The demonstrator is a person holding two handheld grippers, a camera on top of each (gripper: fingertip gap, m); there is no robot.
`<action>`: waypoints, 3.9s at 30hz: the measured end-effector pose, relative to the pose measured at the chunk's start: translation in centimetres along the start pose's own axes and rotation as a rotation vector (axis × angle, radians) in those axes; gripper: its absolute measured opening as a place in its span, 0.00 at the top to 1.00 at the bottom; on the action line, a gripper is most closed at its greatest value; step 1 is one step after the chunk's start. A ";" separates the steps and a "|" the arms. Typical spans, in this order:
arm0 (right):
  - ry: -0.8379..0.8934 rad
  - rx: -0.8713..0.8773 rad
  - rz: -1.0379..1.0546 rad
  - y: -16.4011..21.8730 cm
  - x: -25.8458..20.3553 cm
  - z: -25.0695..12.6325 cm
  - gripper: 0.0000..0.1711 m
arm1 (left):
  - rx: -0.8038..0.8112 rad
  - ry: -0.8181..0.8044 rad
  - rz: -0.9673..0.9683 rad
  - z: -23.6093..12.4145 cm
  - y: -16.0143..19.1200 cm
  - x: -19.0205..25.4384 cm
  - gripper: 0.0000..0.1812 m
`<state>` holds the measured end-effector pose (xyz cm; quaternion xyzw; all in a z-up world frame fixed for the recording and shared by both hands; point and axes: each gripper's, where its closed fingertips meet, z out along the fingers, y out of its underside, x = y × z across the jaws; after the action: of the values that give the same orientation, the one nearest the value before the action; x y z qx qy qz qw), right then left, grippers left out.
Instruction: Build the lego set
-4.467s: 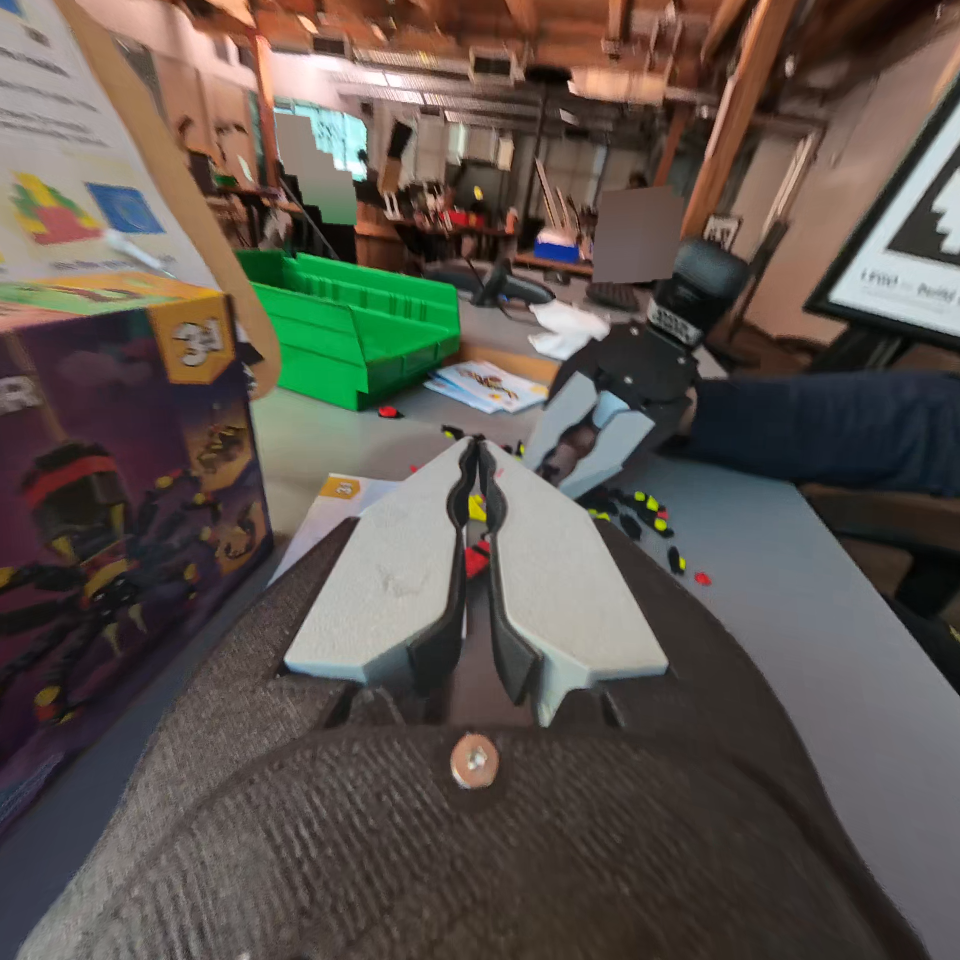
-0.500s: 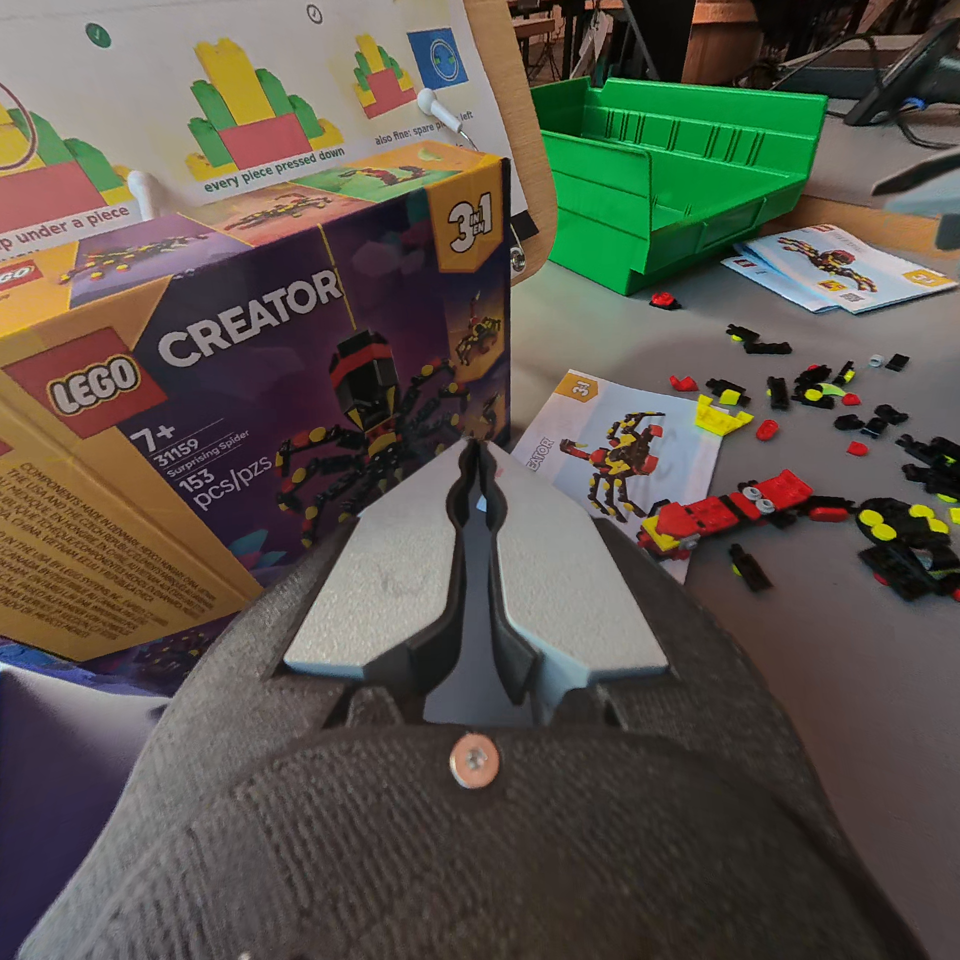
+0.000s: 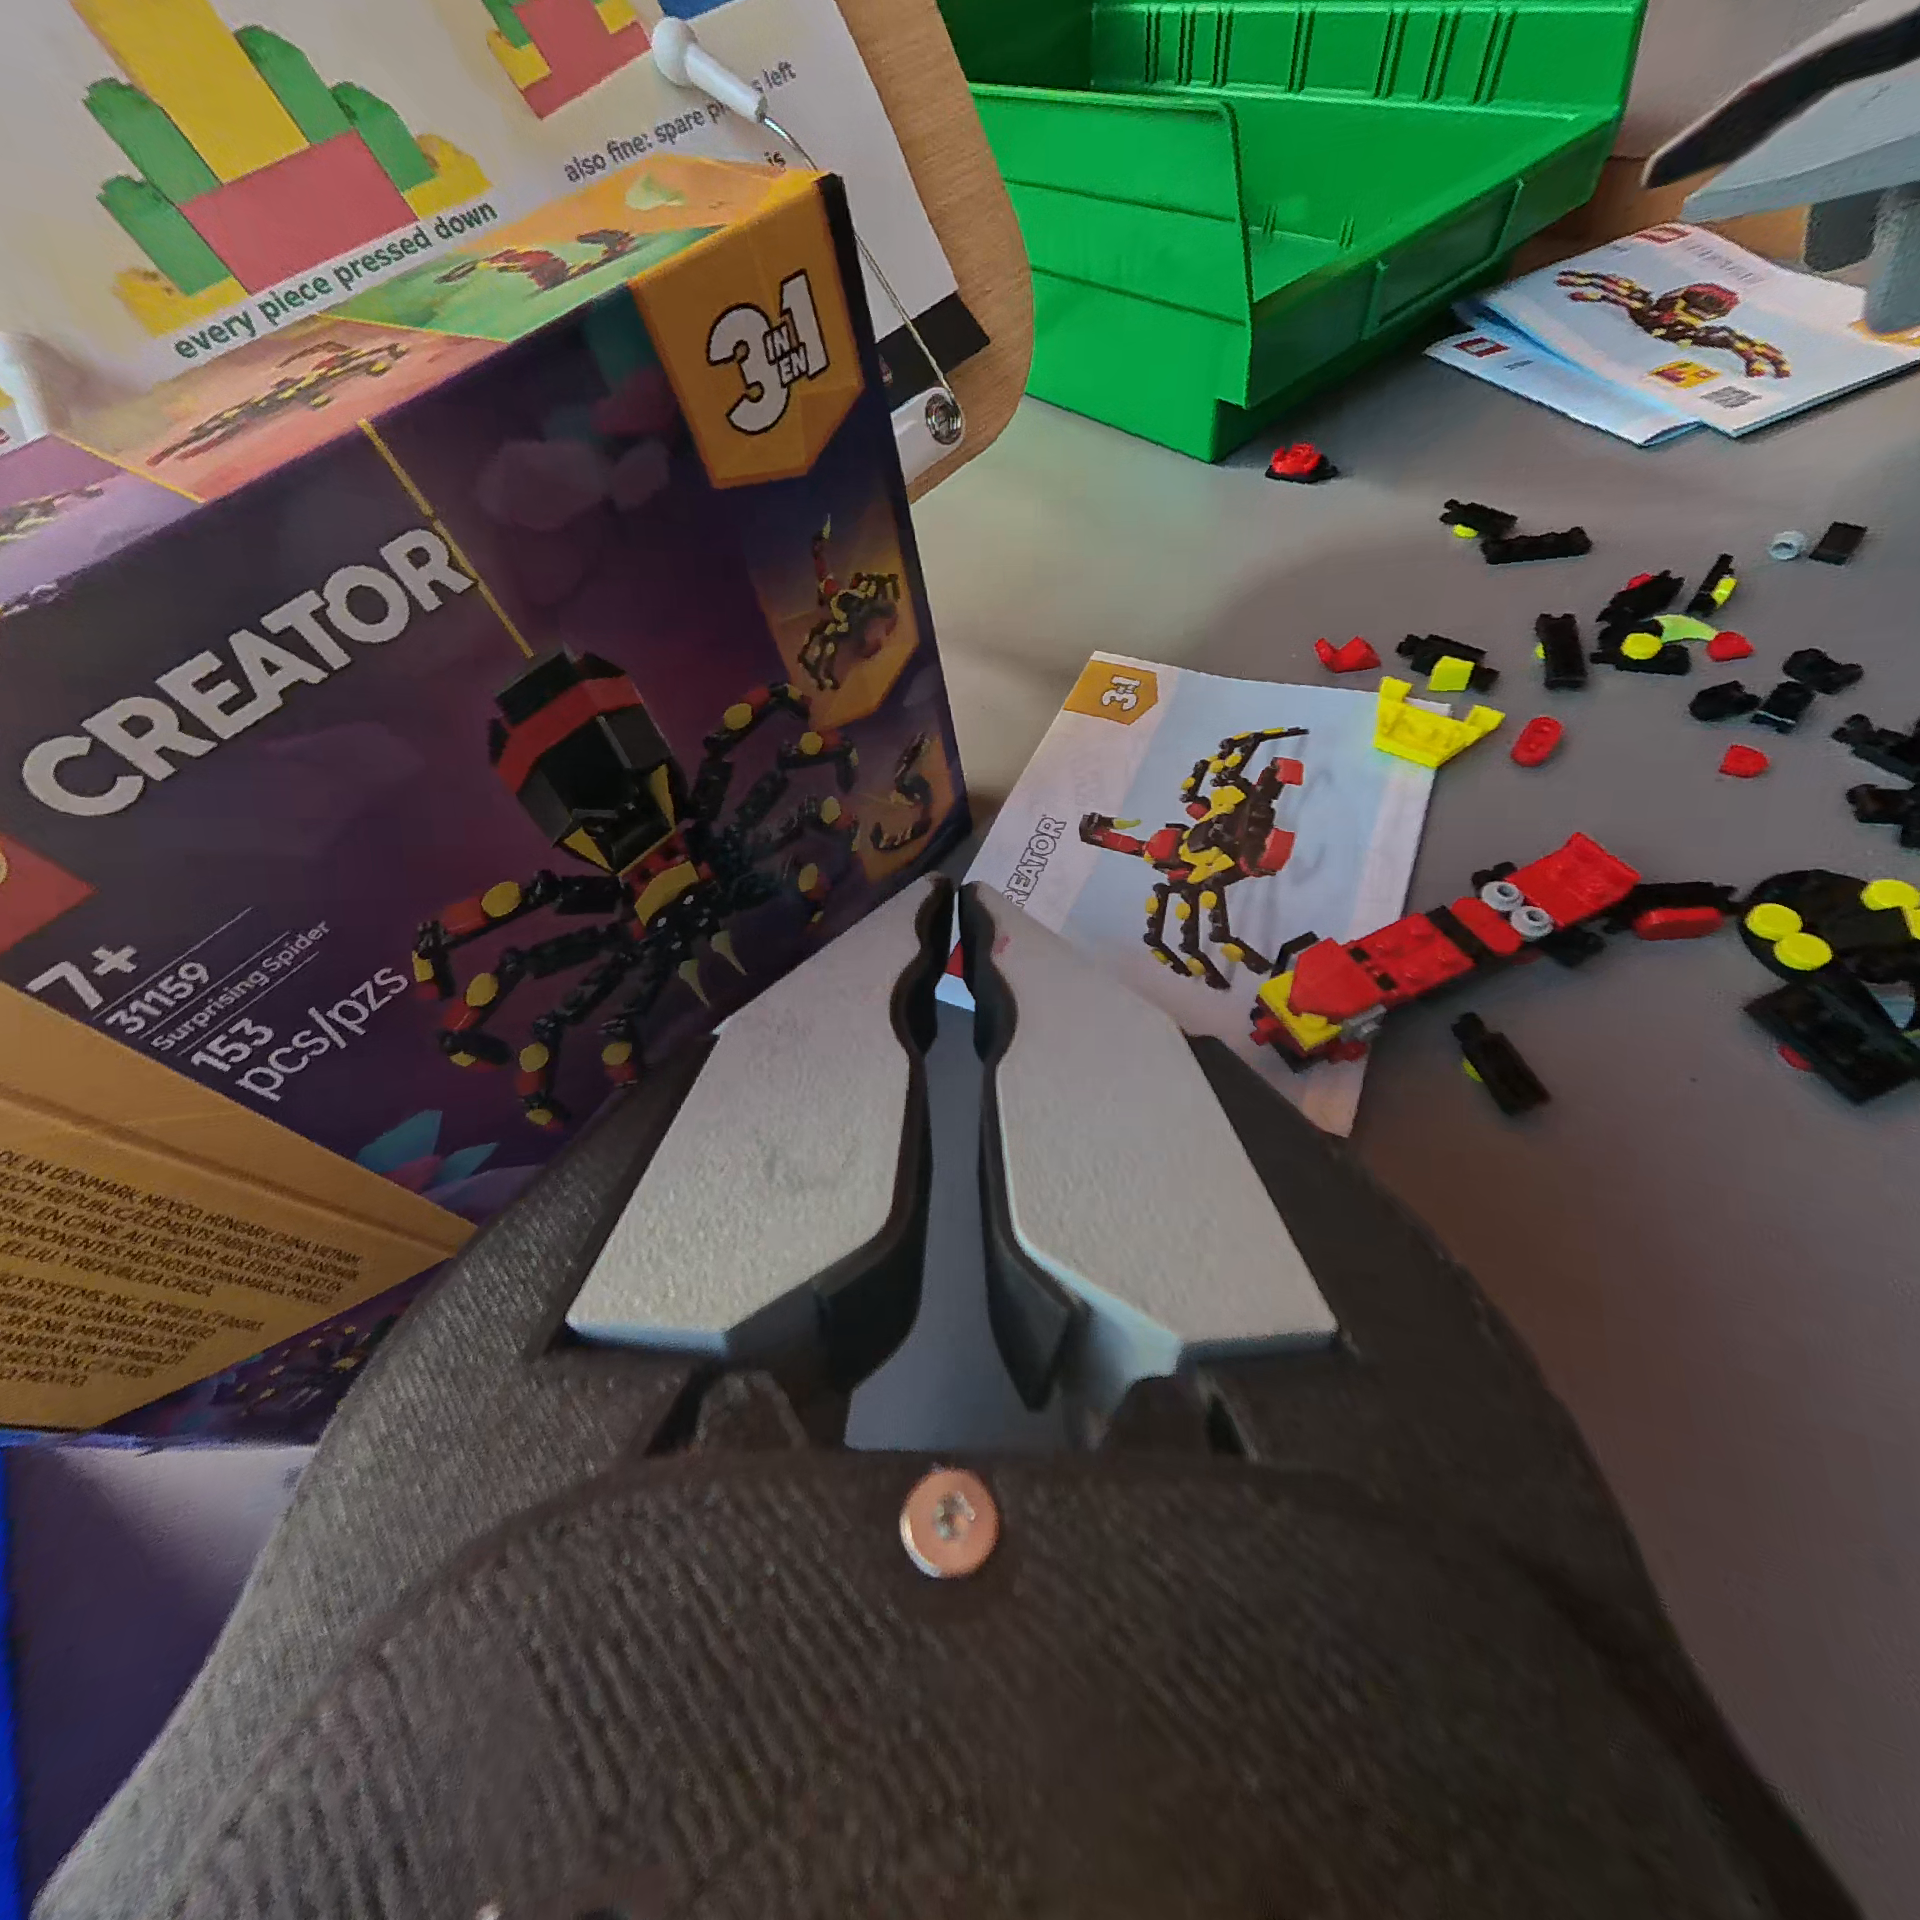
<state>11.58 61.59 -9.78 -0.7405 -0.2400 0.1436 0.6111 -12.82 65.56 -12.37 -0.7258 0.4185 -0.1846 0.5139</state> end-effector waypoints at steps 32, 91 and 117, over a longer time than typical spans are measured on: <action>0.322 -0.413 -0.329 5.3 1.9 2.0 0.93 | -0.028 -0.014 0.090 0.5 0.1 0.9 1.00; -0.534 -0.018 -0.108 -2.3 -13.9 5.9 0.93 | 0.199 0.352 0.293 -1.2 -2.7 9.9 0.96; -0.436 -0.103 -0.280 -0.7 -16.7 7.0 0.93 | 0.197 0.240 0.350 -1.0 -2.6 9.5 0.94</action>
<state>-6.15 58.68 -11.96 -0.6818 -0.4733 0.2013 0.5203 -6.86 57.69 -11.18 -0.5615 0.5758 -0.2175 0.5530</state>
